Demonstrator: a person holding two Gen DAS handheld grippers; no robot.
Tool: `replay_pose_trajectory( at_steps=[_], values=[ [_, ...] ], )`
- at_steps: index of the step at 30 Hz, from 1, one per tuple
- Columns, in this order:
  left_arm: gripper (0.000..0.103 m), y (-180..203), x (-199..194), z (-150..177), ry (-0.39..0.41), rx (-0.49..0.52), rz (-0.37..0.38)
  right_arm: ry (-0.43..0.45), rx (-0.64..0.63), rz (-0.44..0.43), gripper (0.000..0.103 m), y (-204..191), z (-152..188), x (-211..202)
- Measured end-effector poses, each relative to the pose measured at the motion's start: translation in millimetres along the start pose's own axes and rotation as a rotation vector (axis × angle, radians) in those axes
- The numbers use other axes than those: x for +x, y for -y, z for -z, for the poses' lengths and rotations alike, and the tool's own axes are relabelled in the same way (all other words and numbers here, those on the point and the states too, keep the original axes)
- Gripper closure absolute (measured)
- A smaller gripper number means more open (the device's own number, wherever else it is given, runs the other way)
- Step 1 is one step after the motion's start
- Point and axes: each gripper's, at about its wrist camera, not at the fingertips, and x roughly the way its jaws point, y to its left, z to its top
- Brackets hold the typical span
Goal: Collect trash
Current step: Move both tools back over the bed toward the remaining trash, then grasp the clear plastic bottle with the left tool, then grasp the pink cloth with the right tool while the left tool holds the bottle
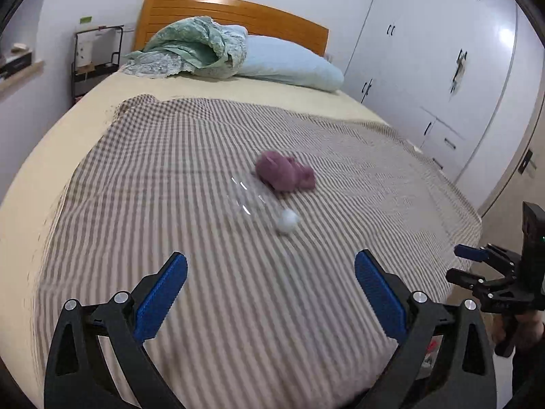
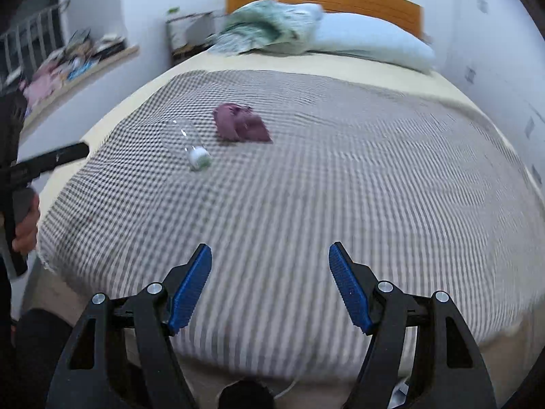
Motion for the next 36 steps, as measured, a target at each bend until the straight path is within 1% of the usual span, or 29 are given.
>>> replay_pose_trajectory(
  at_steps=[1,2,3,4,5,6,8,9,10,11,12,13,14,15,16,18,19,20,21,22,23,24,25,27,28,31,36],
  values=[
    [0.012,-8.6,10.7,-11.8,0.000,0.006,0.000,-0.008,-0.023,0.007,0.034,-3.1,-11.9,8.9],
    [0.013,-14.4,20.7,-23.9,-0.001,0.034,-0.022,-0.017,-0.055,0.014,0.034,-3.3,-28.5,20.6],
    [0.013,-15.1,29.8,-30.5,-0.001,0.068,-0.043,-0.022,-0.068,0.018,0.034,-3.0,-37.4,26.3],
    [0.013,-12.5,45.1,-42.4,-0.010,0.137,-0.041,-0.030,-0.079,0.020,0.034,0.8,-47.2,32.6],
    [0.013,-11.2,54.8,-46.5,-0.012,0.169,-0.030,-0.041,-0.088,0.020,0.034,3.0,-57.9,40.5],
    [0.014,-11.3,69.4,-54.0,-0.022,0.193,-0.016,-0.047,-0.095,0.021,0.034,4.0,-70.3,48.8],
    [0.020,-16.5,97.5,-63.5,-0.074,0.192,0.002,-0.058,-0.106,0.010,0.034,7.1,-88.2,60.7],
    [0.025,-19.9,110.3,-66.3,-0.100,0.178,0.006,-0.066,-0.109,0.002,0.034,7.1,-99.0,69.9],
    [0.034,-26.2,128.8,-67.7,-0.145,0.161,0.022,-0.074,-0.111,-0.005,0.034,6.5,-108.1,78.9],
    [0.041,-28.8,135.5,-65.8,-0.170,0.157,0.036,-0.099,-0.117,-0.024,0.034,6.6,-116.8,96.1],
    [0.054,-32.8,145.5,-64.3,-0.194,0.153,0.056,-0.111,-0.123,-0.020,0.034,6.2,-119.5,106.3],
    [0.065,-36.2,150.6,-62.3,-0.205,0.144,0.087,-0.111,-0.132,0.006,0.034,5.3,-121.4,118.7],
    [0.067,-38.8,148.7,-59.1,-0.205,0.130,0.125,-0.115,-0.138,0.009,0.034,3.2,-121.5,126.3],
    [0.071,-40.8,146.6,-56.9,-0.207,0.108,0.156,-0.129,-0.147,-0.012,0.034,-0.1,-124.4,140.5],
    [0.073,-38.2,141.1,-50.7,-0.221,0.083,0.171,-0.134,-0.152,-0.032,0.034,-2.2,-126.4,154.0],
    [0.088,-40.7,132.3,-45.4,-0.252,0.025,0.213,-0.129,-0.174,-0.043,0.034,-4.7,-130.4,172.0],
    [0.091,-39.5,126.5,-41.5,-0.271,0.006,0.229,-0.127,-0.185,-0.045,0.034,-6.4,-132.3,180.6],
    [0.092,-37.4,120.6,-38.0,-0.273,0.009,0.226,-0.126,-0.192,-0.049,0.034,-7.6,-133.7,190.4],
    [0.096,-33.6,114.8,-34.7,-0.272,0.015,0.231,-0.132,-0.191,-0.058,0.035,-8.1,-134.7,200.4],
    [0.099,-28.8,107.3,-31.0,-0.269,0.020,0.245,-0.131,-0.188,-0.063,0.050,-8.0,-135.0,206.9],
    [0.100,-23.0,98.7,-28.5,-0.262,0.027,0.242,-0.119,-0.191,-0.072,0.063,-9.0,-134.0,212.6],
    [0.103,-18.2,90.4,-26.8,-0.253,0.036,0.235,-0.118,-0.194,-0.102,0.086,-11.4,-131.4,215.7],
    [0.103,-9.6,79.5,-25.0,-0.235,0.060,0.213,-0.112,-0.199,-0.117,0.099,-14.3,-127.7,215.5],
    [0.103,1.8,66.1,-24.0,-0.210,0.096,0.152,-0.077,-0.210,-0.093,0.100,-17.8,-124.3,207.9],
    [0.103,6.8,61.3,-23.9,-0.211,0.100,0.158,-0.056,-0.194,-0.095,0.101,-16.3,-122.5,200.0],
    [0.103,21.6,47.8,-26.4,-0.184,0.156,0.105,-0.021,-0.165,-0.073,0.101,-8.2,-118.0,177.4],
    [0.103,50.3,32.4,-26.5,-0.168,0.186,0.090,0.031,-0.090,-0.013,0.101,21.4,-105.6,128.0]
  ],
)
